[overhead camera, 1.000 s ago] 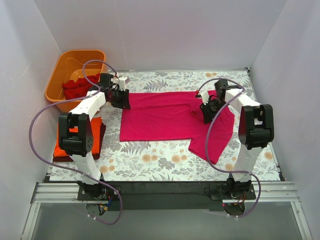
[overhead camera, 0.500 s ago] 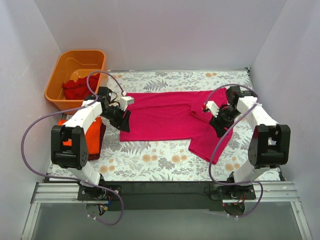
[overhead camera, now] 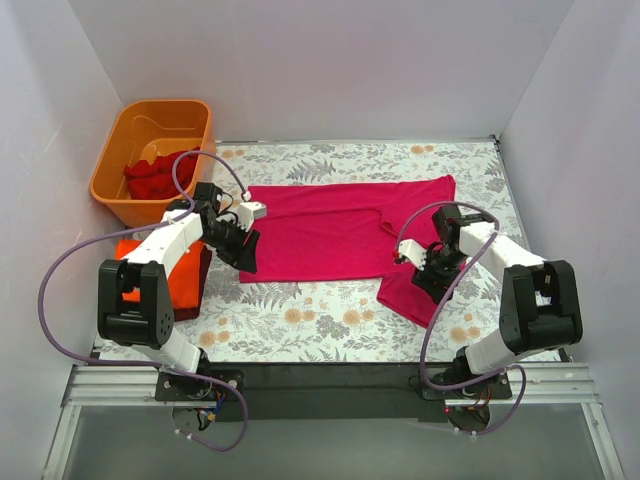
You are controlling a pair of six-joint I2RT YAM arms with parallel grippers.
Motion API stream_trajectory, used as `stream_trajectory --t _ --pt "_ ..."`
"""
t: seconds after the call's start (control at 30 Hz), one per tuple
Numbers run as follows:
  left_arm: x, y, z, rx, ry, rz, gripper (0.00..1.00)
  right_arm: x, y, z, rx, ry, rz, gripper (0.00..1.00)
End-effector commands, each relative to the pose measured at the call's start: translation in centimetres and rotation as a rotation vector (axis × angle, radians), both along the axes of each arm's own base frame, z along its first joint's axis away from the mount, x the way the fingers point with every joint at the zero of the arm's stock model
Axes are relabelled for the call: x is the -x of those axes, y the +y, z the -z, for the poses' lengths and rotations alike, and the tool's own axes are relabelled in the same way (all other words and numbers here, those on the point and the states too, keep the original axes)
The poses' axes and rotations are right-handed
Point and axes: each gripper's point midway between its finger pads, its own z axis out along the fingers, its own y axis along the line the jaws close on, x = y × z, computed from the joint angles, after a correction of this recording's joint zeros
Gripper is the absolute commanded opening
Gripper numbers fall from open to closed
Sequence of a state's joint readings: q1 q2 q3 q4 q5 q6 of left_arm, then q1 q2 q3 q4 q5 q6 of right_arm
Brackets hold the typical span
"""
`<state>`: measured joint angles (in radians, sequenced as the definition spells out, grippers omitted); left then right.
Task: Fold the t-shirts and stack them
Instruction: Fold the tshirt
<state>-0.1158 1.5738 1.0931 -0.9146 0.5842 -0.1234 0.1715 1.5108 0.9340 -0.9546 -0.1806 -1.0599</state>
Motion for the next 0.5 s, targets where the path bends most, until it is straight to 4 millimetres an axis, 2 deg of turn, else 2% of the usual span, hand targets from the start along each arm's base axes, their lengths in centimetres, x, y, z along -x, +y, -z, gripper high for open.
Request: stream_trajectory --t 0.0,0.1,0.23,0.33,0.43,0.47 --pt "-1.1 0.4 -1.4 -0.014 -0.092 -0.027 0.42 -1.2 -0.2 0.6 0.038 -0.091 0.030 0.59" --pt "-1.7 0.7 -1.2 -0.032 -0.113 -0.056 0.42 -1.4 -0.1 1.5 0.068 -0.127 0.045 0.59" --pt "-1.6 0.9 -0.6 -0.044 -0.117 -0.083 0.43 -0.6 0.1 2.8 0.104 -0.121 0.055 0.57" --pt "-1.6 1.2 -0.4 -0.055 -0.139 -0.088 0.42 -0.1 -0.3 4.1 0.133 -0.129 0.059 0.51" --pt "-1.7 1.3 -0.4 -0.062 -0.193 -0.057 0.41 0.3 -0.4 4.7 0.139 -0.138 0.074 0.30" --pt "-1.5 1.4 -0.6 -0.065 -0.231 -0.016 0.40 0.3 -0.3 4.7 0.138 -0.140 0.076 0.10"
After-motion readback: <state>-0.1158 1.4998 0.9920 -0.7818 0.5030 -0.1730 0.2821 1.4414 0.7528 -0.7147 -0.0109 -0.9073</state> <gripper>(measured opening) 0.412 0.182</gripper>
